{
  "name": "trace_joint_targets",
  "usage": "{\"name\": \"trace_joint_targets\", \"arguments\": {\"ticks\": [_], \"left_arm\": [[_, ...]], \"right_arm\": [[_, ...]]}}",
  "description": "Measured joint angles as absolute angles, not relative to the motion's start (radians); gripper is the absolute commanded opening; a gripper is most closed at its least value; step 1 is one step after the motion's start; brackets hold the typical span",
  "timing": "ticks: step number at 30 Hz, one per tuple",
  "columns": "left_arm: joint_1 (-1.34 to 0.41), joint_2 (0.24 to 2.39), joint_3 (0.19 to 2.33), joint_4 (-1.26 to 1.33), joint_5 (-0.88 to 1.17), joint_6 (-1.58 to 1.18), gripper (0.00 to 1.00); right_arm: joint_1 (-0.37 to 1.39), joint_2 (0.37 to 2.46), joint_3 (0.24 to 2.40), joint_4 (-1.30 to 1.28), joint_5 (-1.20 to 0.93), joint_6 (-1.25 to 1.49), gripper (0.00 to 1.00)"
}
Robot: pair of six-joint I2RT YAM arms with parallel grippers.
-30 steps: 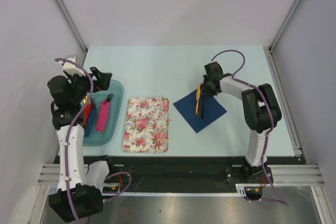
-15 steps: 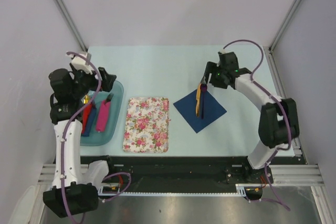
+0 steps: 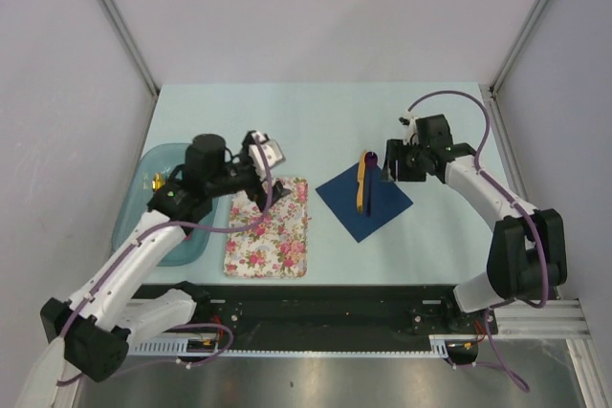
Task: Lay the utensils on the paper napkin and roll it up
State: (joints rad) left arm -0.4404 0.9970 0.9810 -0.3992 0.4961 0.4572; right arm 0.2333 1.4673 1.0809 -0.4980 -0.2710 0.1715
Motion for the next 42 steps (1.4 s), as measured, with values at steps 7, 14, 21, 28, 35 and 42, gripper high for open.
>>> {"name": "trace_joint_targets", "arguments": {"ticks": [7,14,21,28,35,42], "left_arm": [[-0.56,1.05,0.892,-0.322,0.426,0.343,0.99],[-0.56,1.087,0.889,-0.27,0.394,0.21,1.0],[-0.56,1.148,0.889,-0.26,0.395,0.146,1.0],[-0.56,1.18,0.889,-0.247,0.395,0.113,1.0],[-0.56,1.205,0.889,-0.247,0.395,0.104,1.0],[-0.56,1.205,0.889,-0.247,0.397,0.102,1.0]], "right_arm": [[0.293,1.592,1.09,-0.538,-0.149,0.153,0.38],[0.419,1.671,1.095,-0.549,-0.061,0.157,0.36],[0.432,1.745,1.124,-0.547,-0.004,0.168,0.35],[0.43,1.785,1.125,-0.541,0.001,0.19,0.36],[0.43,1.797,1.13,-0.542,-0.012,0.205,0.39],[0.423,1.803,1.138,-0.548,-0.024,0.213,0.43]]}}
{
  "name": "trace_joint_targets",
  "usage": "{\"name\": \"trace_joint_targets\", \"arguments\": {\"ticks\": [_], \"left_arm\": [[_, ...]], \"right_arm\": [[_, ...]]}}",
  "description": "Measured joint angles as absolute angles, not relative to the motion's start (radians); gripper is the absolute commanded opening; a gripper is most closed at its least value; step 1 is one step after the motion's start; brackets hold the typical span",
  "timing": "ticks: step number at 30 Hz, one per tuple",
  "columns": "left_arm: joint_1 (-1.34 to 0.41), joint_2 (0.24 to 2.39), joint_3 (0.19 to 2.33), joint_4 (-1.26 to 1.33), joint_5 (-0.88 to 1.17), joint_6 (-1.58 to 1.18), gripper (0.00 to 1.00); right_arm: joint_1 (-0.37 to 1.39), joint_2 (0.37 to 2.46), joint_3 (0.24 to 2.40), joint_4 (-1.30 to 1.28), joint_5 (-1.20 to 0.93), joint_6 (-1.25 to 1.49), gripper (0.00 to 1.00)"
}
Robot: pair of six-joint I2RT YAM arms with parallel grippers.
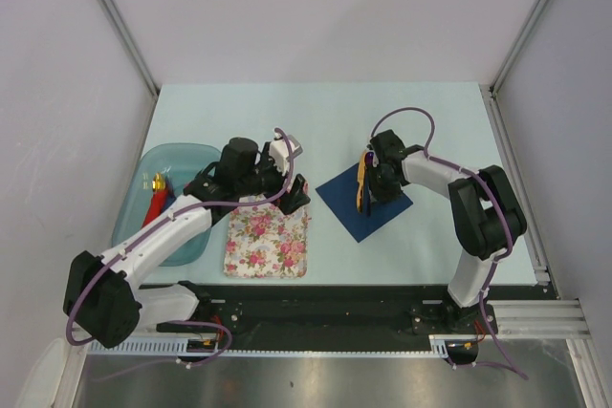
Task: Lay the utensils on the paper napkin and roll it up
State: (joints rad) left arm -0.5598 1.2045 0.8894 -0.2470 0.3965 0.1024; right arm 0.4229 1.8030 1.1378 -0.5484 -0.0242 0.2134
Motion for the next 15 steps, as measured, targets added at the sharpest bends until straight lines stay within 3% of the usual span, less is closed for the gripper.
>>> {"name": "trace_joint_targets", "arguments": {"ticks": [15], "left_arm": [[-0.56,1.248,0.889,-0.244,0.437,0.101,1.0]], "right_arm": [[0.406,1.805,1.14,-0.549,-0.06,0.229,0.43]]}}
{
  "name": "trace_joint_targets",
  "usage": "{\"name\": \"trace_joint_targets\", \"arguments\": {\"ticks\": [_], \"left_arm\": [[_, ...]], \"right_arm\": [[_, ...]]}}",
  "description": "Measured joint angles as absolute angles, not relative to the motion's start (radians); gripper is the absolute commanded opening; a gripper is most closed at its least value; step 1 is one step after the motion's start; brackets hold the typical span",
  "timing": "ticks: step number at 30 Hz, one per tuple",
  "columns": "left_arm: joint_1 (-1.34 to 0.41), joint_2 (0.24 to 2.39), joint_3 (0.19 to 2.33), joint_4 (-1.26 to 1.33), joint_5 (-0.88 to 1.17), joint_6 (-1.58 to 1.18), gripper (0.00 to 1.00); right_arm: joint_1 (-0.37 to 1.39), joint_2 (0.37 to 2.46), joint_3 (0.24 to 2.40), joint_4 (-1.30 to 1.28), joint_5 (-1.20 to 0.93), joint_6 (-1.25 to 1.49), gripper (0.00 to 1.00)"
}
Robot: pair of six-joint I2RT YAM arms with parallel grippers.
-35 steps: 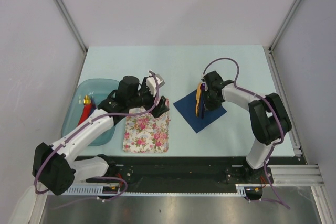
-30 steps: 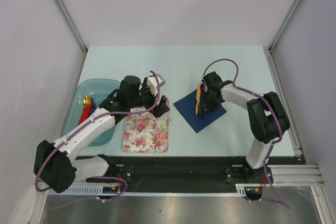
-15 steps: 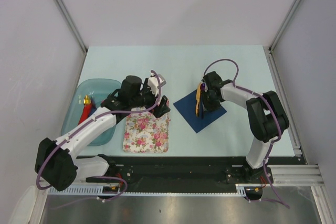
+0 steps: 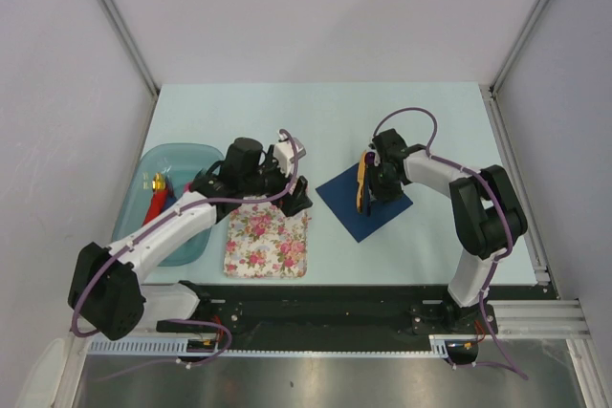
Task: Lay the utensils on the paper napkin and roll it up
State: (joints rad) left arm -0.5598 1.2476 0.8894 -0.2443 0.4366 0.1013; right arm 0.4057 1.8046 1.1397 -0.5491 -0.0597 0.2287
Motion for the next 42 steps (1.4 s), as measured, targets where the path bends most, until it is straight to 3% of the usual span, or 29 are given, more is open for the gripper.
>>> {"name": "trace_joint_targets", "arguments": {"ticks": [13,35,42], "left_arm": [[-0.56,1.277,0.889,-0.218,0.448,0.078,1.0],[-0.56,1.277,0.886,-0.203,0.448,0.06,1.0],[-0.564,1.277,0.878,-0.203,0.454,0.066,0.94]], "right_arm": [[0.405,1.806,1.139,-0.552,-0.046,0.232,0.37],[0.458,1.84,1.185,-0.598,0.041,0.236,0.43],[0.457,1.841,1.187,-0.6,0.036,0.234,0.43]]}}
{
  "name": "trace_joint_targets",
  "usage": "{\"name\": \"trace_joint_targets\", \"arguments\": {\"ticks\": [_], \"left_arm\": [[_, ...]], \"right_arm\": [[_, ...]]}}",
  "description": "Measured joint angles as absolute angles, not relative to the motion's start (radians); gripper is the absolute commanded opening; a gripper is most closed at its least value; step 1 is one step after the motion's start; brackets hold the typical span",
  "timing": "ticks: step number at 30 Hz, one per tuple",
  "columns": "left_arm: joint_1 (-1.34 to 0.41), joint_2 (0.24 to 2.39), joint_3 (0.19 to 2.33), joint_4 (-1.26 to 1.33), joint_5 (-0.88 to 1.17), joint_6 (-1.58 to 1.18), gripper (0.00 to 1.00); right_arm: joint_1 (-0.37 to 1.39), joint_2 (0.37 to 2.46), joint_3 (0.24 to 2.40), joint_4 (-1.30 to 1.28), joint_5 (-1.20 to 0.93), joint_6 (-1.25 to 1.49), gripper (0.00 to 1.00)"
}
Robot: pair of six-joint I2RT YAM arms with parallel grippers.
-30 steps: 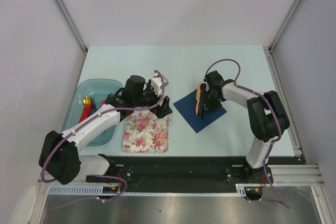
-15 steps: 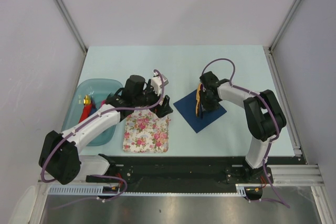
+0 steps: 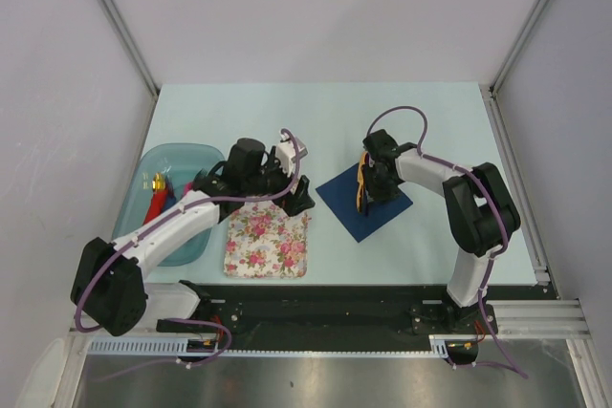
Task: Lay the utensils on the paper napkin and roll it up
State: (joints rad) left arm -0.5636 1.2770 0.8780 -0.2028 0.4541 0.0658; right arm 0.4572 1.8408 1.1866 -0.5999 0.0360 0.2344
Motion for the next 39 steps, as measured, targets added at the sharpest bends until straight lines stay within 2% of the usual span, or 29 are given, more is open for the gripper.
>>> {"name": "trace_joint_targets", "arguments": {"ticks": [6,7,10,16,21,27,39], "left_arm": [[-0.629,1.277,0.863,-0.189,0.459,0.165,0.76],[-0.645,1.278,0.859,-0.187,0.468,0.188,0.69],[-0.693,1.296,0.847,-0.166,0.493,0.279,0.57],[-0.79,1.409,0.84,-0.126,0.548,0.473,0.47],[-0.876,1.546,0.866,-0.125,0.554,0.593,0.45],[-0.932,1.719,0.998,-0.138,0.543,0.657,0.45],[-0.973,1.874,1.104,-0.152,0.498,0.729,0.43]], "right_arm": [[0.453,1.841,1.199,-0.617,-0.021,0.184,0.53],[0.455,1.841,1.201,-0.622,-0.037,0.175,0.55],[0.457,1.834,1.205,-0.635,-0.078,0.136,0.61],[0.421,1.764,1.206,-0.664,-0.162,0.089,0.66],[0.341,1.712,1.208,-0.675,-0.253,0.066,0.66],[0.218,1.705,1.208,-0.701,-0.392,0.048,0.66],[0.052,1.704,1.174,-0.73,-0.565,0.048,0.66]]}}
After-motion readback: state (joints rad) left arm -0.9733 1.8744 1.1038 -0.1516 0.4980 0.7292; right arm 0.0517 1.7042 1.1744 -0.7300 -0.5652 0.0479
